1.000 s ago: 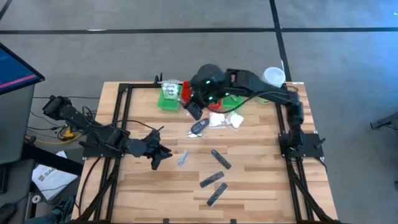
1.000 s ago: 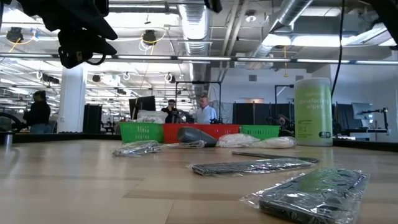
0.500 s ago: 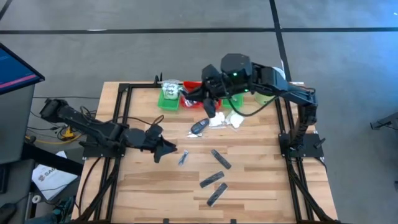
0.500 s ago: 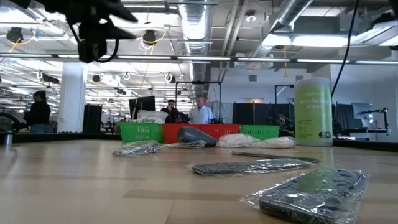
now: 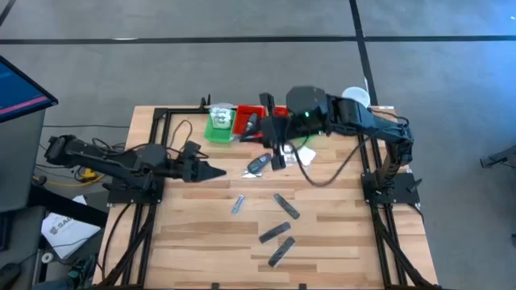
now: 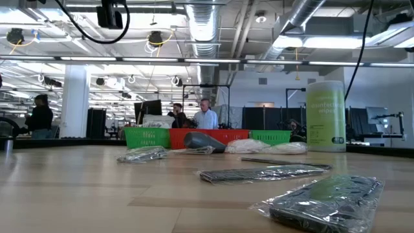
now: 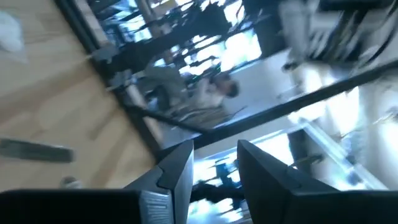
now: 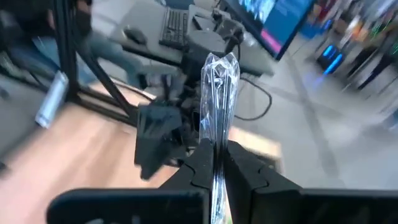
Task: Pick & Place Travel size toiletries
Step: Put the nail cutter into the right green basket
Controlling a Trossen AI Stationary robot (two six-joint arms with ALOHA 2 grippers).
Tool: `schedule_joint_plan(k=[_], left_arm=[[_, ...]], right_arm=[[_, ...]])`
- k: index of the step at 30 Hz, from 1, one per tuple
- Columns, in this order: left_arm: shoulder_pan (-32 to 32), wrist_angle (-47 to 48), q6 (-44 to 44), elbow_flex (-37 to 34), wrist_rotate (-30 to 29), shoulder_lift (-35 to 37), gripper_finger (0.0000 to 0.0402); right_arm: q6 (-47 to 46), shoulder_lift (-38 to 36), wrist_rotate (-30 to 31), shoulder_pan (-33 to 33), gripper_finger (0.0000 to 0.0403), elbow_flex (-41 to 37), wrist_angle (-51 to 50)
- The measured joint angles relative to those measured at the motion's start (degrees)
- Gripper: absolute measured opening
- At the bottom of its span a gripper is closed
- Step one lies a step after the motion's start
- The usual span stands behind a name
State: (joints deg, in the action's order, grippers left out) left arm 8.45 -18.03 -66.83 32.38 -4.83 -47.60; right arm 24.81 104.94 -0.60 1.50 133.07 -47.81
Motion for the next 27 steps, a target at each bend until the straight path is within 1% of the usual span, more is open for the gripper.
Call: schedule_joint_plan(k=[2,4,7,9,12,16,17,20,22,27], left_arm=[[-1.2,-3.3,-3.4,0.0,1.8,0.8,0.0117],[-3.0,-6.0,-7.8,0.0,4.9,1.2,0.0117],[-6.0,-10.6,-15.1,0.0,11.9,1.2,0.0117],[-7.7,-13.1,-19.3,0.0,17.2,0.8,0.0117],[-9.8,-14.4,-24.5,0.0,23.3,0.6,0.0117],[-12.5,-15.0,-28.1,0.0,28.0,-0.1,0.0117],[-13.1,-15.7,-28.4,0.0,28.7,-0.4,0.0117],[-14.6,-16.3,-28.6,0.0,31.6,-0.7,0.0117],[-15.3,-16.4,-28.6,0.0,32.3,-0.9,0.0117],[-17.2,-16.9,-28.3,0.0,34.4,-0.9,0.0117]], right_arm=[[7.0,0.7,5.0,2.0,0.0013,0.1,0.6],[13.7,1.5,10.1,3.9,0.0014,-0.1,-0.2],[24.3,3.2,18.2,6.5,0.0016,0.0,0.7],[30.6,4.8,22.2,7.9,0.0016,0.0,0.8],[38.6,7.1,27.8,9.9,0.0016,-0.1,1.0],[50.4,10.0,34.8,12.0,0.0017,0.0,5.3],[52.8,10.6,35.7,12.4,0.0017,0.0,7.6],[57.6,10.8,36.4,13.2,0.0017,-0.1,9.7],[58.2,10.7,36.3,13.3,0.0017,0.0,11.5],[58.2,10.6,36.8,13.3,0.0017,0.0,12.2]])
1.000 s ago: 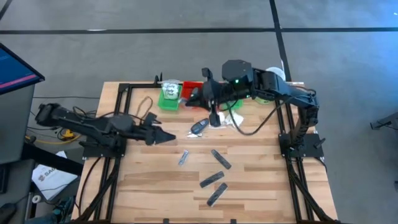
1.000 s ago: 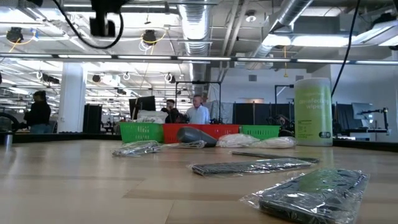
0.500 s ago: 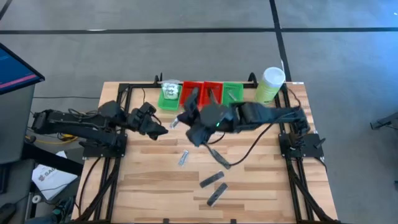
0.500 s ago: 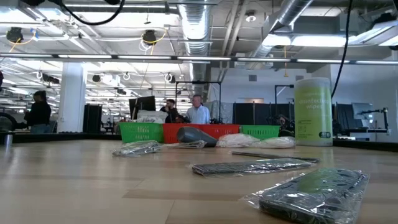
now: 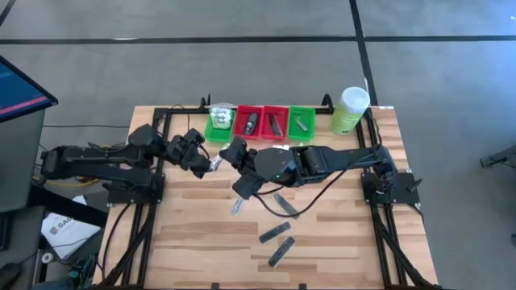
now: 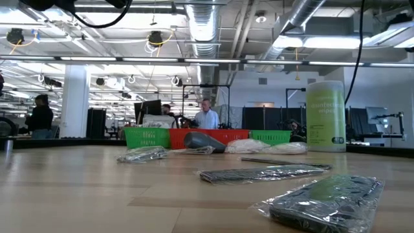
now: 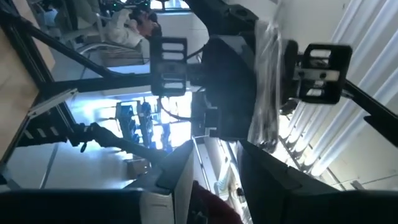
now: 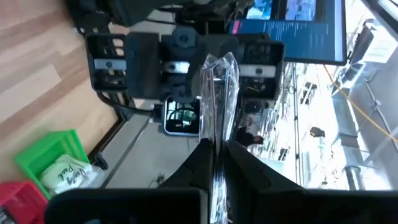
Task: Pick & Place Travel size toiletries
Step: Put the nail cutter into the right green basket
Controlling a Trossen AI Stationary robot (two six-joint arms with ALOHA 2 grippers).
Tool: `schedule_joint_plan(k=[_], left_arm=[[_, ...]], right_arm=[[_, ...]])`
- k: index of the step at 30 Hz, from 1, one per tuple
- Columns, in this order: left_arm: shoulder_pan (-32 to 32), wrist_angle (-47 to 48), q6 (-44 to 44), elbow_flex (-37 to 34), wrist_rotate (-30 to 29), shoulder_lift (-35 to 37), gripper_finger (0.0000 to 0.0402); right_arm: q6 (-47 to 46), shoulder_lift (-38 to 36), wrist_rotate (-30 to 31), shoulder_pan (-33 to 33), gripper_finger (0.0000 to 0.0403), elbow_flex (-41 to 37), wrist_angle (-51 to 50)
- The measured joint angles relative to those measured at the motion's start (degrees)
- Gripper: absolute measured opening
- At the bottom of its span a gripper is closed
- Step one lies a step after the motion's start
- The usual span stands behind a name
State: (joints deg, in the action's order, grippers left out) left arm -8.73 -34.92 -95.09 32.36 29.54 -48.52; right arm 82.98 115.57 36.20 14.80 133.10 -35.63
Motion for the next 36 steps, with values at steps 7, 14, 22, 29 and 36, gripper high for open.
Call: schedule_joint_plan(k=[7,14,22,29,36], left_arm=[[-2.7,-7.7,-1.7,0.0,3.4,-0.1,0.0117],[-2.6,-9.8,-3.4,0.0,4.9,-1.9,0.0117],[-2.6,-18.7,-4.9,2.6,5.1,-9.9,0.0117],[-2.6,-23.7,-6.2,4.9,6.3,-14.4,0.0117],[-4.8,-24.0,-6.9,5.2,7.4,-15.1,0.0117]], right_arm=[[-1.8,-0.2,1.0,1.3,0.0018,0.0,-0.3],[-2.0,0.0,1.1,1.3,0.0018,0.0,1.2],[-2.0,0.0,1.3,0.1,0.0018,0.0,0.7],[-5.3,-0.4,1.8,0.2,0.0018,0.2,-0.9],[-6.1,-0.3,2.7,0.3,0.0018,0.2,-1.4]])
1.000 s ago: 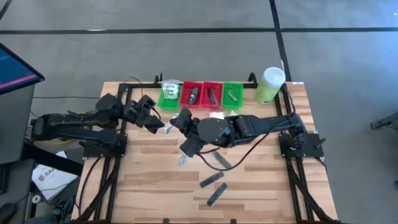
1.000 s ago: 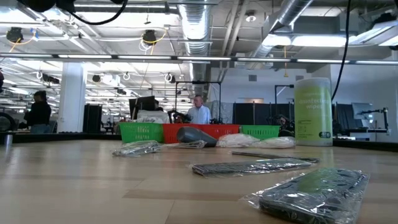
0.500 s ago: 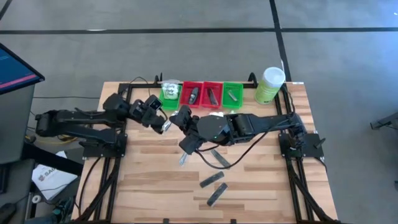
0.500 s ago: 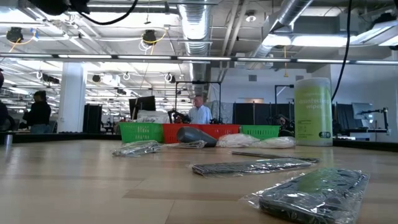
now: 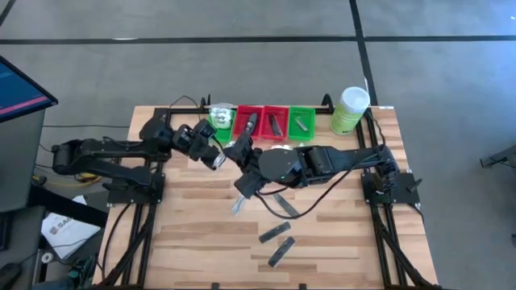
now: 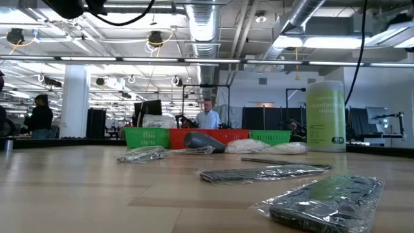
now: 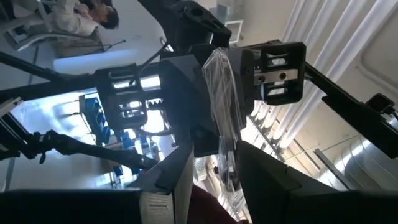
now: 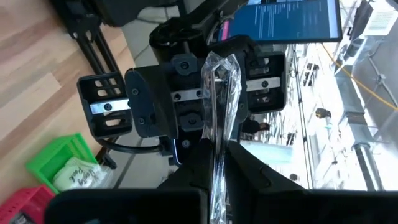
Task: Pick & Place Travel size toiletries
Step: Put the nail cutter into the right green basket
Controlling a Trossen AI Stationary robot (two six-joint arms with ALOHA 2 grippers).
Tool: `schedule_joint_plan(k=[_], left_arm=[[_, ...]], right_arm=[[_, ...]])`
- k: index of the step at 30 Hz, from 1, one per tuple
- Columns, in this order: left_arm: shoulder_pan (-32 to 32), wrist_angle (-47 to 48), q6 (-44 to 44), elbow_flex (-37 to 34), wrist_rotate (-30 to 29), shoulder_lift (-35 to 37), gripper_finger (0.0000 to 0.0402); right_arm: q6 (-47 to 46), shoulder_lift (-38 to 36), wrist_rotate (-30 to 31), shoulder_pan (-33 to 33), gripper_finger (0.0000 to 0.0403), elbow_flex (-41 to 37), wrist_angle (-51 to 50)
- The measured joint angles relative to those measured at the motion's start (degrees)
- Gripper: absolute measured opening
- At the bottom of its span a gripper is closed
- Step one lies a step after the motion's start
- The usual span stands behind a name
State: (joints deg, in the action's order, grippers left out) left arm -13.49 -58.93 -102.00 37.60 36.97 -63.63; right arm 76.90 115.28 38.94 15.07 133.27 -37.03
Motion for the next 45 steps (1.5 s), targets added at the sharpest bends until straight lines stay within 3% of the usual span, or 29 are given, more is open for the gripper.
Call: schedule_joint_plan(k=[19,45], left_arm=[[-2.3,-0.7,-0.4,0.2,2.0,0.5,0.0118],[1.0,-1.5,-0.3,0.2,3.5,-1.2,0.0117]], right_arm=[[-0.5,0.2,1.1,-0.3,0.0018,-0.2,-0.4],[-0.4,0.2,1.3,-1.3,0.002,-0.3,-1.0]])
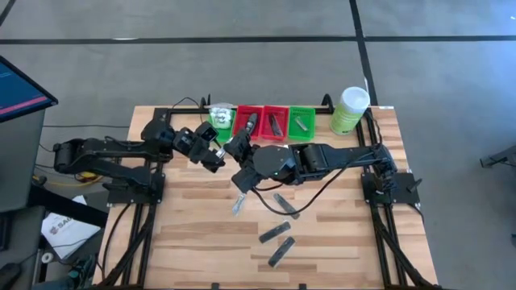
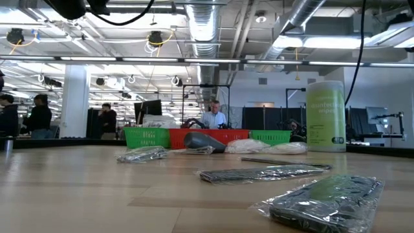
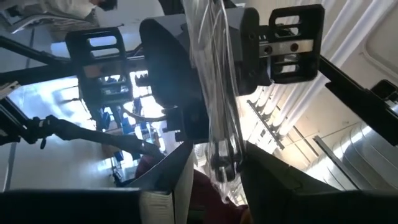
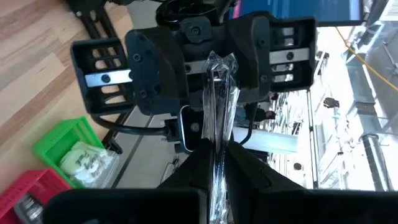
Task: Pick & Place Travel size toiletries
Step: Put the nail cutter into the right green basket
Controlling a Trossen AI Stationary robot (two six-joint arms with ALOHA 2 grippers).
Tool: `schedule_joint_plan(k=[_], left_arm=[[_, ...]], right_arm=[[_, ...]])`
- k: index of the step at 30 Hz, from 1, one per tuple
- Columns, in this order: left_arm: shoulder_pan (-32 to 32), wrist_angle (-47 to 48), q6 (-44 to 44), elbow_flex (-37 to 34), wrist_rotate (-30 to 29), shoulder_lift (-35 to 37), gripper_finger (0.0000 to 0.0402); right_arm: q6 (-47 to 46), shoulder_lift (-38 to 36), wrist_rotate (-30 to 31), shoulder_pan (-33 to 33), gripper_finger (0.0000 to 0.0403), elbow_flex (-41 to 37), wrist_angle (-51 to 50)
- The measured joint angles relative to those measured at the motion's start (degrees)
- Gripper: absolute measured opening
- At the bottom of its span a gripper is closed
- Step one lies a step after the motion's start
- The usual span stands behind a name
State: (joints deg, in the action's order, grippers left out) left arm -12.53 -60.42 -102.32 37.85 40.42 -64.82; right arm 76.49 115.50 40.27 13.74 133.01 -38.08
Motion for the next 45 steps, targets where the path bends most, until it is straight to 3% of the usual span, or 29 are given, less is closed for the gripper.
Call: schedule_joint_plan(k=[14,25,34,45], left_arm=[[-3.3,-1.6,-0.2,3.8,2.6,-3.6,0.0117],[-2.0,-1.8,-0.1,3.9,3.5,-3.2,0.0116],[-2.3,-1.5,-0.1,3.8,3.9,-3.2,0.0047],[-2.4,-1.5,0.4,3.8,4.3,-3.2,0.0047]], right_arm=[[-2.0,-0.1,0.3,0.2,0.002,0.0,-0.2],[-2.0,-0.1,1.2,0.5,0.002,0.0,0.0],[-1.9,-0.1,1.8,0.7,0.002,0.0,0.0],[-2.8,-0.1,3.3,0.5,0.0041,0.0,0.2]])
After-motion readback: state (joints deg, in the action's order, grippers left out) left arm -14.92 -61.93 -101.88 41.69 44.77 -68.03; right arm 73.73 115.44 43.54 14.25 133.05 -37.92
